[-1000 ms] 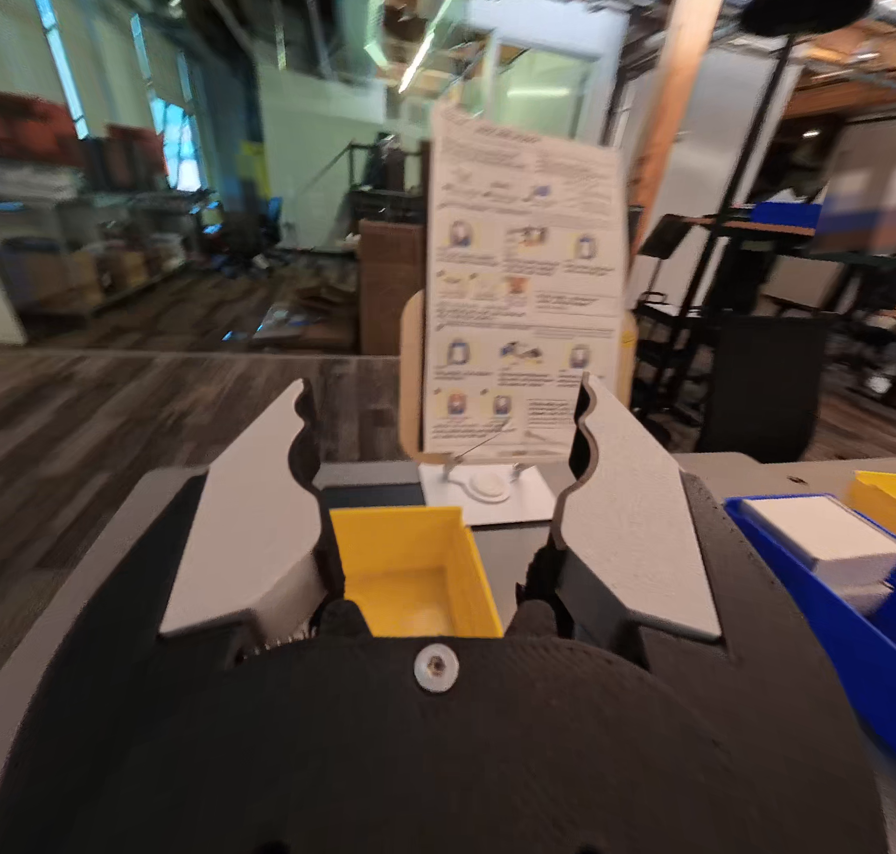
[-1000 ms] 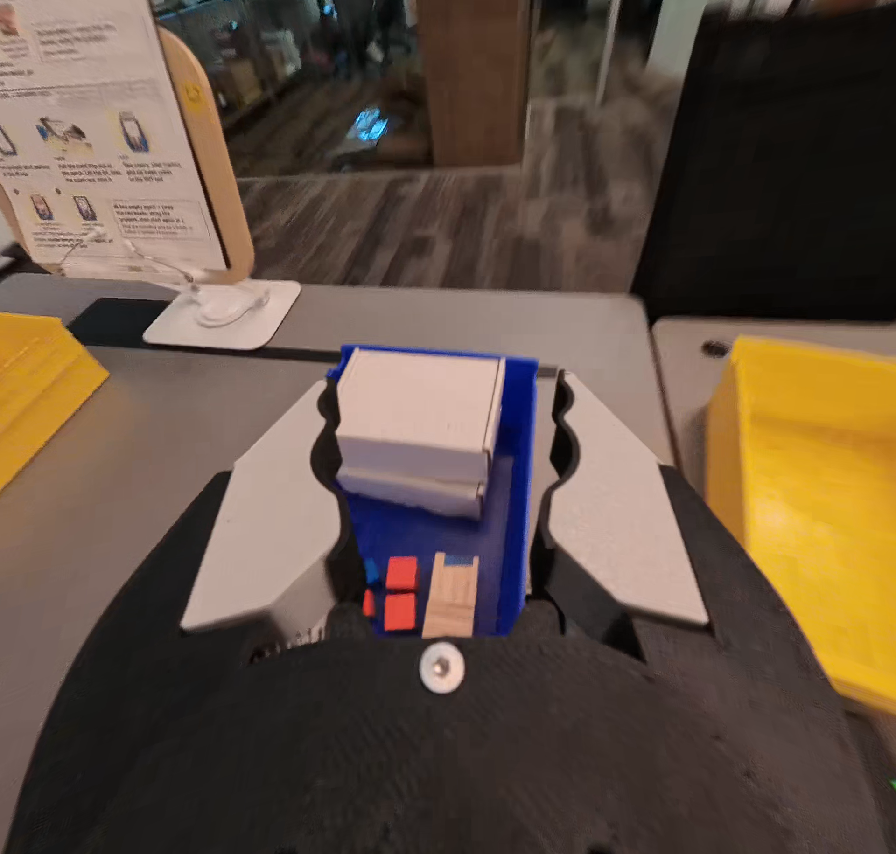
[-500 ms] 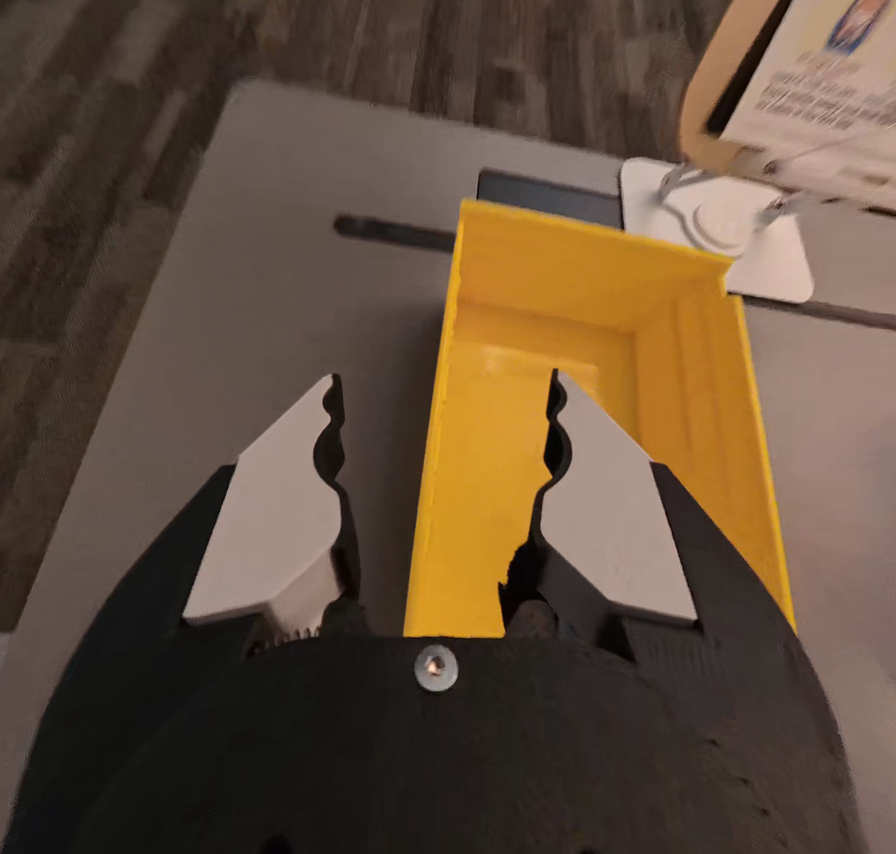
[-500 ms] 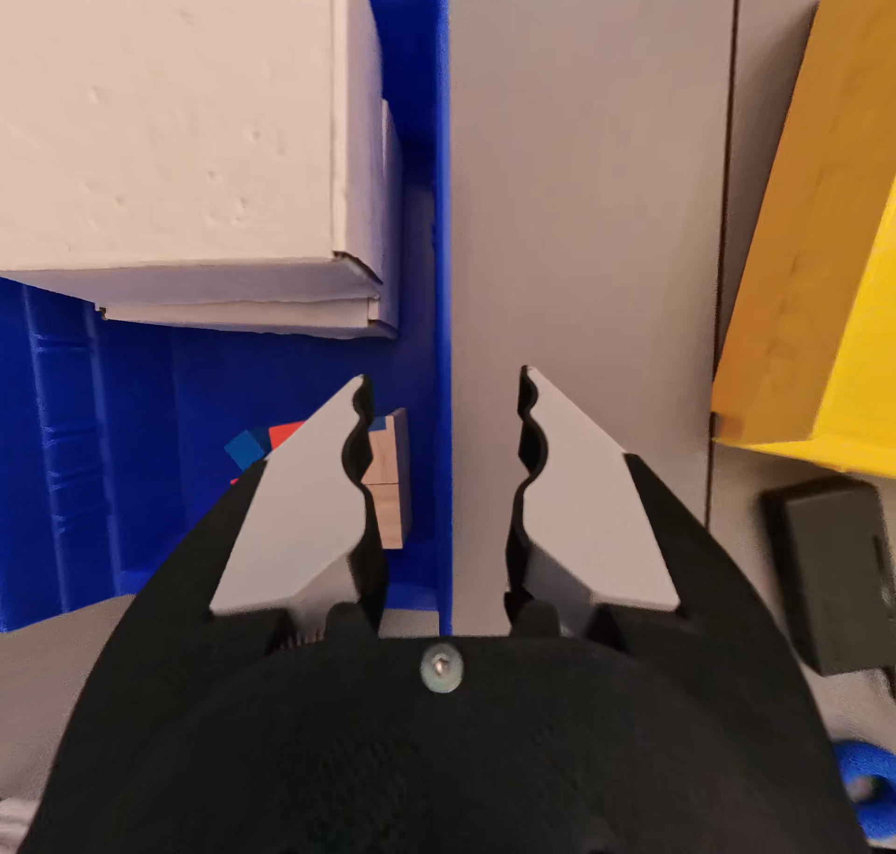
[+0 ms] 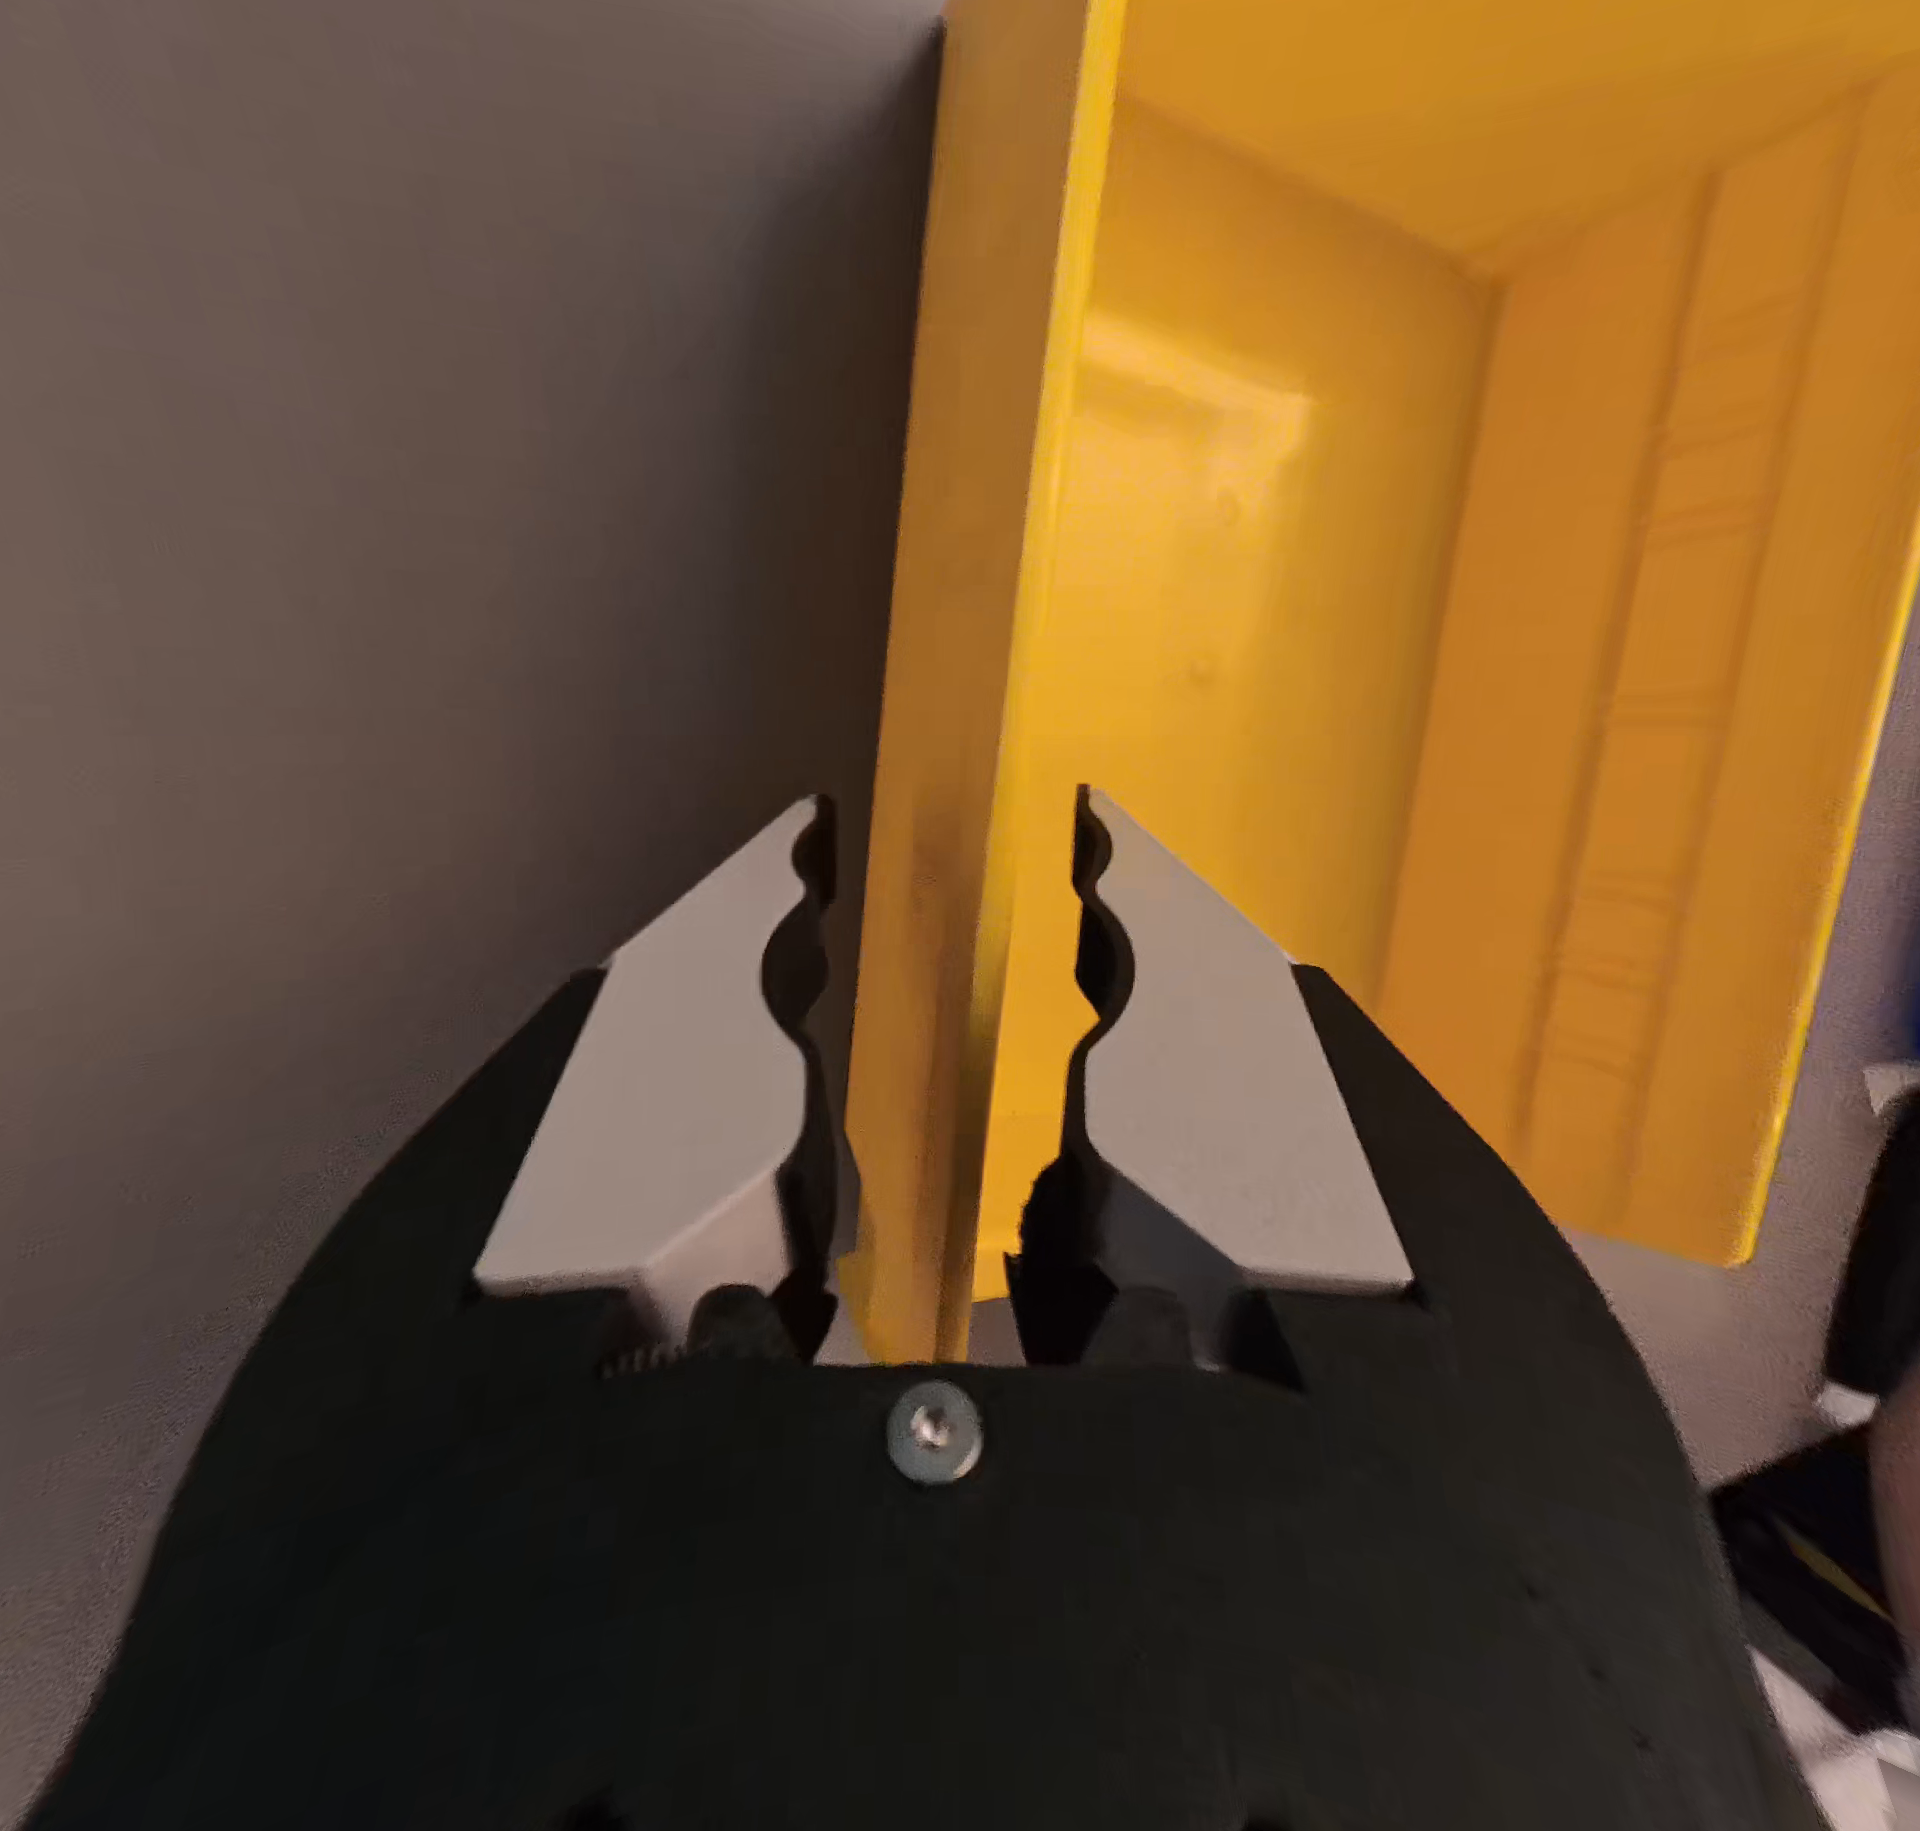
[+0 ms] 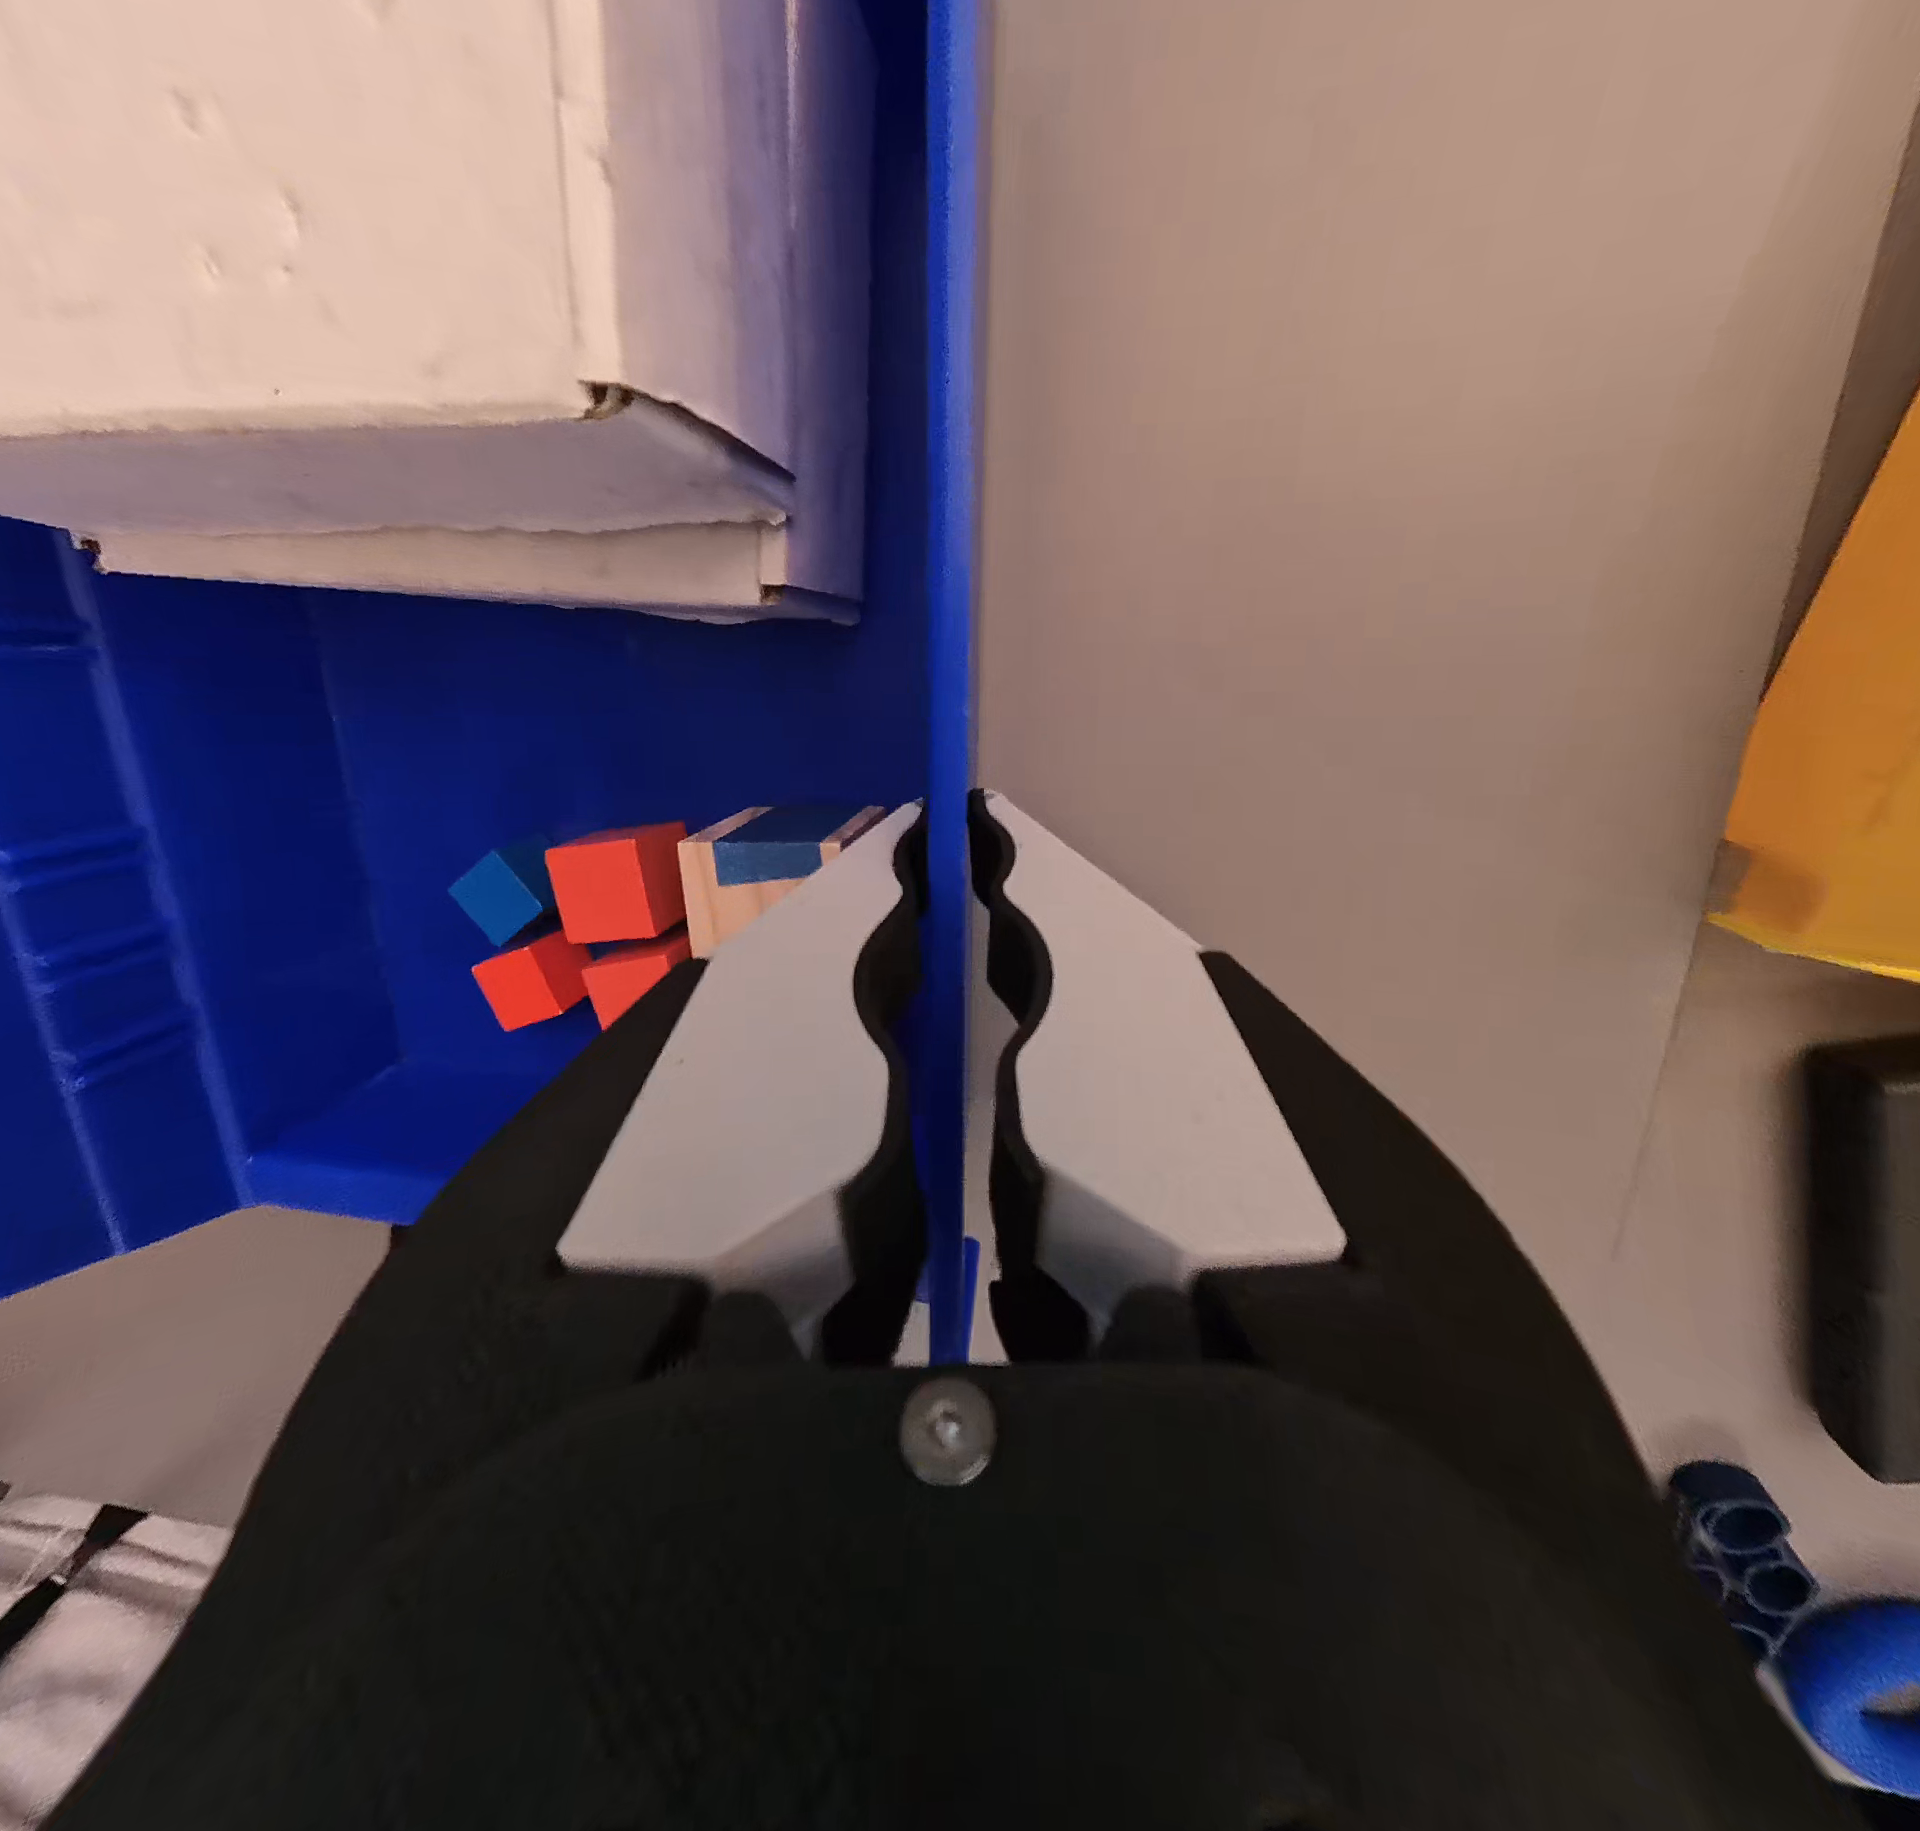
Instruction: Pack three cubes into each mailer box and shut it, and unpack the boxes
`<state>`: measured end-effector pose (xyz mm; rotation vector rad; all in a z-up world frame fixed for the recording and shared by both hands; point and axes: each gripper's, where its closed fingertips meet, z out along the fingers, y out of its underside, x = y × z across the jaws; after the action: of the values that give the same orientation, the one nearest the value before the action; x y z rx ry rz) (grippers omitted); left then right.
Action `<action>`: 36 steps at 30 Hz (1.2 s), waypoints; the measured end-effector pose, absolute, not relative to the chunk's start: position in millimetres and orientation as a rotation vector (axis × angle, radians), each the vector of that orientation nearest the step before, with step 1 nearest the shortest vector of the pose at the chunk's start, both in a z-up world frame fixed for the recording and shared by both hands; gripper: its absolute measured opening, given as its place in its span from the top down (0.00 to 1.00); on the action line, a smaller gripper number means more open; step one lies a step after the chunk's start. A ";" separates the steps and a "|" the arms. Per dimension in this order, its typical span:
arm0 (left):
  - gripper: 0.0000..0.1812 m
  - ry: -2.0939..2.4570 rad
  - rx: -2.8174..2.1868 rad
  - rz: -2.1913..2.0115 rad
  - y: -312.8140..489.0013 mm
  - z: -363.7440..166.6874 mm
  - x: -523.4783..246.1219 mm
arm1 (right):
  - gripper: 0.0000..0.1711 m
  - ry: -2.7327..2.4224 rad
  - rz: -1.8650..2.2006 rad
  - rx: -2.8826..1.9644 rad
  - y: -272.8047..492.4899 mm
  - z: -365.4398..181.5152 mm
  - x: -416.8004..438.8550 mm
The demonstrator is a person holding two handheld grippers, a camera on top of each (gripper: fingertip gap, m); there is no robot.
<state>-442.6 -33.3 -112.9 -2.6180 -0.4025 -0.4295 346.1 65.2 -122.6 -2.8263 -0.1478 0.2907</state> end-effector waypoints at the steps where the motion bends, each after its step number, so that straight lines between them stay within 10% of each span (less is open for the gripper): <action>1: 0.80 -0.380 -2.644 -0.450 -34.0 -117.4 -437.7 | 0.98 -0.137 0.296 -2.831 65.1 -122.6 345.1; 6: 0.98 -0.229 -2.791 -0.318 -41.3 -129.4 -429.9 | 0.97 -0.170 0.317 -2.860 63.0 -122.5 328.7; 24: 0.95 0.461 -3.061 -0.163 -39.2 -133.4 -278.1 | 0.90 -0.500 0.339 -2.884 42.4 -114.0 236.2; 31: 0.88 0.568 -2.984 -0.309 -42.8 -114.4 -253.9 | 0.90 -0.567 0.288 -2.326 14.3 13.2 162.7; 36: 0.90 0.414 -2.753 -0.515 -37.2 -69.4 -272.9 | 0.59 -0.922 0.702 -2.066 -20.2 30.1 -29.0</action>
<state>-272.9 -37.2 -69.4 -2.7528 0.4143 -0.5150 -29.0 -20.2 30.1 -2.0655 -0.9216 0.7015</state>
